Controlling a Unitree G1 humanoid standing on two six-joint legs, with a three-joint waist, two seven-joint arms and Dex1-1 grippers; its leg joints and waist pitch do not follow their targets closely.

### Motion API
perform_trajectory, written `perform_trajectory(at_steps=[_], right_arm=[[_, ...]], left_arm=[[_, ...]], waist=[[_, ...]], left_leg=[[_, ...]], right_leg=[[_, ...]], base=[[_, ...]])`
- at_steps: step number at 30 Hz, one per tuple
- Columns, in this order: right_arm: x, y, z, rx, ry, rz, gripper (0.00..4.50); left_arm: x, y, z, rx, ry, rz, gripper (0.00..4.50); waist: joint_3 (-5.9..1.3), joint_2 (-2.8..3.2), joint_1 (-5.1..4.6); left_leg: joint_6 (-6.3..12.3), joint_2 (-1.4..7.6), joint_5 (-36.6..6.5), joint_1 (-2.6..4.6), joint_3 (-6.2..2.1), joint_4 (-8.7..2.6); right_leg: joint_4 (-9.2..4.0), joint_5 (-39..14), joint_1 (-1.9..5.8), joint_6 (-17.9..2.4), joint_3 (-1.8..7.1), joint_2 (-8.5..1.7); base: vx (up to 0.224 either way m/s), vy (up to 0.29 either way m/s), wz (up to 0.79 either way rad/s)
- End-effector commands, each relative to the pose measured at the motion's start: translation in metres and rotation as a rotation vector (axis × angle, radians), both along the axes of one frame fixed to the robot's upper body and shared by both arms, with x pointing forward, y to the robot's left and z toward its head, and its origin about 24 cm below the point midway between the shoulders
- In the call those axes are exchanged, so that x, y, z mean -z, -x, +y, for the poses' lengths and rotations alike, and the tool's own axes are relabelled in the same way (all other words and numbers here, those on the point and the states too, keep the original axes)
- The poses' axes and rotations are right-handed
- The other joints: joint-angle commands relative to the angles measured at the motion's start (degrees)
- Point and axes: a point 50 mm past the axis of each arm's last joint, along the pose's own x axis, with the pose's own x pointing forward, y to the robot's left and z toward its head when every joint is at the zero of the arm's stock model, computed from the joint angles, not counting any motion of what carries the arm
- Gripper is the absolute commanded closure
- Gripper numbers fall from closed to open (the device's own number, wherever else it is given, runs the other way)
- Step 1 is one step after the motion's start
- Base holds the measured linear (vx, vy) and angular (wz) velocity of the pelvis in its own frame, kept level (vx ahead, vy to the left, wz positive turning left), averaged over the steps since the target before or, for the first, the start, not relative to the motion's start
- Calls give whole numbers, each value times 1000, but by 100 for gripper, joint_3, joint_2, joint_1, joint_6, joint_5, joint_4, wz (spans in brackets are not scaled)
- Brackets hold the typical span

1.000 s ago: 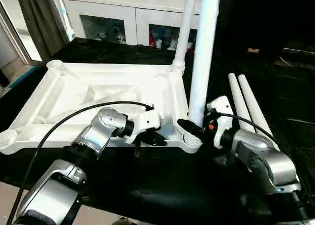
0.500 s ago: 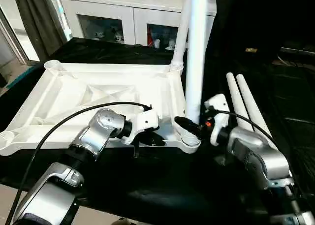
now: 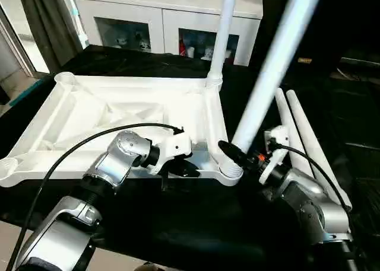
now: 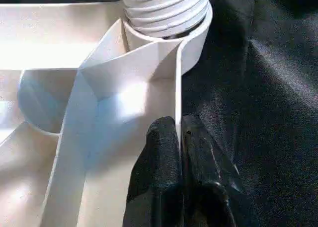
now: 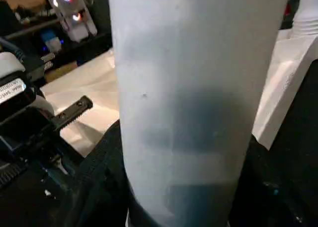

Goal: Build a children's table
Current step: Insert table leg to table base

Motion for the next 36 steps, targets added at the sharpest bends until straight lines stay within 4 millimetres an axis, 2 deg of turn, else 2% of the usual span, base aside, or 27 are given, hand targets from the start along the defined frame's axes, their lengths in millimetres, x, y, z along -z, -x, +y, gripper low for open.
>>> perform_trajectory(at_steps=[1,5,6,7,11,15,22,25,27,28,30,34,36], right_arm=[[26,8,-19,93,42,94,257],[36,14,-21,122,60,73,258],[42,18,-20,116,96,63,259],[43,18,-20,115,99,61,259],[48,21,-21,122,115,48,259],[50,23,-21,105,171,7,259],[54,25,-20,45,223,-15,259],[49,24,-19,8,213,-26,259],[44,23,-18,-25,206,-37,259],[44,23,-18,-25,206,-37,259],[32,22,-18,-79,199,-69,259],[21,24,-19,-134,193,-98,259],[19,25,-19,-147,196,-99,259]], left_arm=[[4,0,11,-25,-47,14,450],[4,-1,12,-27,-52,10,450],[4,-2,12,-27,-54,9,450],[4,-2,12,-28,-54,8,450],[3,-2,12,-29,-58,6,450],[4,-3,14,-33,-62,1,450],[4,-4,14,-40,-60,-2,450],[4,-4,14,-42,-58,-5,450],[4,-4,14,-44,-57,-7,450],[4,-4,14,-44,-57,-7,450],[3,-4,15,-48,-59,-12,450],[3,-4,16,-51,-61,-14,450],[3,-4,17,-52,-62,-15,450]], waist=[[-320,71,36],[-307,82,24],[-303,113,35],[-299,96,27],[-293,113,24],[-269,108,14],[-247,75,3],[-242,77,4],[-241,32,3],[-241,46,11],[-247,21,15],[-279,16,40],[-286,11,41]], left_leg=[[92,549,-1237,138,-230,-477],[44,549,-1389,138,-239,-505],[19,553,-1454,145,-241,-505],[7,552,-1489,143,-237,-509],[41,554,-1480,141,-248,-526],[-2,558,-1724,148,-252,-551],[-10,558,-1863,151,-253,-568],[60,566,-1802,140,-257,-578],[97,568,-1770,142,-248,-575],[106,569,-1753,142,-249,-572],[132,573,-1718,139,-249,-574],[317,571,-1287,119,-238,-544],[385,565,-1187,116,-231,-532]], right_leg=[[-423,172,180,-1726,300,-665],[-439,20,185,-1705,300,-660],[-446,-40,167,-1693,305,-668],[-457,-64,168,-1685,307,-665],[-451,33,176,-1683,305,-656],[-490,-282,163,-1657,315,-664],[-537,-669,142,-1570,337,-668],[-534,-615,141,-1565,334,-660],[-541,-634,145,-1556,336,-659],[-540,-644,142,-1558,338,-669],[-548,-684,148,-1530,337,-666],[-505,-131,180,-1541,323,-667],[-503,-18,179,-1578,315,-671]], base=[[0,0,0],[0,0,0],[0,0,0],[0,0,0],[0,0,0],[0,0,0],[0,0,0],[0,0,0],[0,0,0],[0,0,0],[0,0,0],[0,0,0],[0,0,0]])
